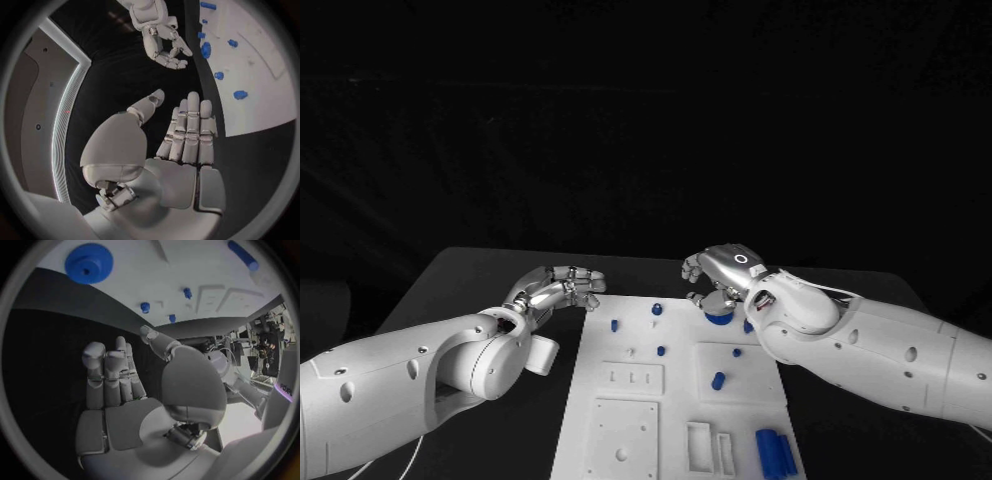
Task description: Assemble the parts on the task board
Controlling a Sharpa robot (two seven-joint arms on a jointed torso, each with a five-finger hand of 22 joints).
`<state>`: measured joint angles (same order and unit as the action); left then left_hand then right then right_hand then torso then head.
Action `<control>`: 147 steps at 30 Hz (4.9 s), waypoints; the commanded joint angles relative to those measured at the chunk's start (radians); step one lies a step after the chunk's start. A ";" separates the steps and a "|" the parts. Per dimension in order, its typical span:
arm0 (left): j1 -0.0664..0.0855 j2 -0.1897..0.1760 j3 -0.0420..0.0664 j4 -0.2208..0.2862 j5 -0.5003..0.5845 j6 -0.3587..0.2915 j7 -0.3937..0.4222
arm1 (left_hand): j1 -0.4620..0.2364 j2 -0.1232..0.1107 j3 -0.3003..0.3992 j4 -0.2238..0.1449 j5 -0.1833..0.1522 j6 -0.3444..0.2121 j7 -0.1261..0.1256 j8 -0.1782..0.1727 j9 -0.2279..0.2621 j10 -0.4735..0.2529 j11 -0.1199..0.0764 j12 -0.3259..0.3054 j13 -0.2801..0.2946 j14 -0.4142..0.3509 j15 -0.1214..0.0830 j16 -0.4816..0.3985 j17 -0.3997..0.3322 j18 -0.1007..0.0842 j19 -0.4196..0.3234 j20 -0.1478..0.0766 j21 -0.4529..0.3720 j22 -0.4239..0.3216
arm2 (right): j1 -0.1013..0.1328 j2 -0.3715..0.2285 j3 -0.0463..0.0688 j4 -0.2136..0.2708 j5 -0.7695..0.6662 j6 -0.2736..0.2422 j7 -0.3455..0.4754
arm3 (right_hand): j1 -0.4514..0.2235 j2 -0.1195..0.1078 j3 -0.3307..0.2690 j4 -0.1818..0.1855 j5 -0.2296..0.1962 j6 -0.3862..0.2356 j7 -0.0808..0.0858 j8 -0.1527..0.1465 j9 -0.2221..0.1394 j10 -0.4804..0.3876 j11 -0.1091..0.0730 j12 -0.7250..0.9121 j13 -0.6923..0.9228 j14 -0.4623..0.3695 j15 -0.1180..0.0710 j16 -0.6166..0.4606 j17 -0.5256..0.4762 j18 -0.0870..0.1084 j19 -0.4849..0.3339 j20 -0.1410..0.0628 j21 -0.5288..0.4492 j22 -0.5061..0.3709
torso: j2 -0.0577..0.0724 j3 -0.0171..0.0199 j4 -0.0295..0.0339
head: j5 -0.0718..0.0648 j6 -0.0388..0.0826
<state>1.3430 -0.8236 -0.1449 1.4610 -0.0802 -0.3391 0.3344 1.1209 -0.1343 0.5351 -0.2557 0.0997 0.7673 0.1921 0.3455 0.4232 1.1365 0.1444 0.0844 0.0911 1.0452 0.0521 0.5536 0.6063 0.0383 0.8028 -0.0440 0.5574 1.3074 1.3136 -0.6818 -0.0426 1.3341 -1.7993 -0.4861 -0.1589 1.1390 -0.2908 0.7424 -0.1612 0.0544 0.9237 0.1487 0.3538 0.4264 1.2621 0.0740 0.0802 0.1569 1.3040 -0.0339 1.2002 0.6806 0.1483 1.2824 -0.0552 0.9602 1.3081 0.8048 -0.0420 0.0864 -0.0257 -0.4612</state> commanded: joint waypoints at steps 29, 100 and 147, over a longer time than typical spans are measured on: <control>0.002 0.010 0.000 -0.003 -0.022 0.037 0.018 | -0.007 0.006 0.004 -0.005 -0.006 0.018 -0.007 0.007 0.002 0.030 -0.011 0.009 0.006 -0.003 -0.002 0.004 0.005 0.017 -0.002 -0.005 0.007 0.012 | -0.024 -0.006 0.003 -0.162 0.287 0.221 0.111 | -0.029 0.020 -0.136 -0.015 0.064 -0.065 -0.004 -0.067 -0.009 -0.094 -0.044 1.022 1.104 -0.025 -0.046 0.151 0.125 0.114 0.002 -0.040 0.100 0.024 | -0.004 0.0311 -0.0244 | 0.008 -0.007; 0.002 0.009 0.001 0.001 -0.030 0.041 0.010 | -0.008 0.006 0.005 -0.006 -0.007 0.013 -0.004 0.004 0.000 0.022 -0.006 0.000 0.004 -0.004 -0.002 0.003 0.007 0.016 -0.003 -0.005 0.007 0.011 | -0.055 0.046 0.002 -0.240 0.320 0.215 0.108 | -0.059 0.051 -0.142 -0.036 0.111 -0.073 0.002 -0.075 -0.014 -0.088 -0.038 1.091 1.127 -0.029 -0.040 0.154 0.175 0.114 -0.016 -0.048 0.145 0.019 | -0.003 0.0317 -0.0268 | 0.019 -0.026; 0.003 0.005 0.001 0.006 -0.031 0.033 0.008 | -0.013 0.009 0.004 -0.002 -0.007 0.013 -0.004 0.004 -0.001 0.021 -0.005 -0.003 0.003 -0.004 -0.002 0.002 0.008 0.015 -0.003 -0.005 0.007 0.010 | -0.060 0.024 -0.003 -0.099 -0.070 0.074 -0.023 | -0.045 0.047 0.020 0.005 0.120 0.031 -0.035 -0.027 0.006 -0.065 -0.073 1.112 1.102 -0.013 -0.074 0.121 0.214 0.114 -0.008 -0.053 0.167 0.013 | -0.006 0.0304 -0.0266 | 0.017 -0.022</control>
<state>1.3431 -0.8191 -0.1452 1.4632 -0.1077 -0.3129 0.3350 1.1139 -0.1271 0.5371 -0.2578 0.0959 0.7787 0.1836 0.3495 0.4239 1.1630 0.1354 0.0871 0.0955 1.0452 0.0520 0.5536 0.6126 0.0339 0.8024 -0.0443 0.5612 1.3074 1.2523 -0.6543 -0.0456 1.2198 -1.7811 -0.3728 -0.1271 1.0938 -0.2342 0.7620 -0.1632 0.1780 0.9089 0.0968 0.3212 0.4315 1.1905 0.0029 1.1862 1.2588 1.2885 -0.0998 1.3262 0.8937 0.1602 1.2703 -0.1039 1.1228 1.3080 0.7995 -0.0116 0.0605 -0.0094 -0.4845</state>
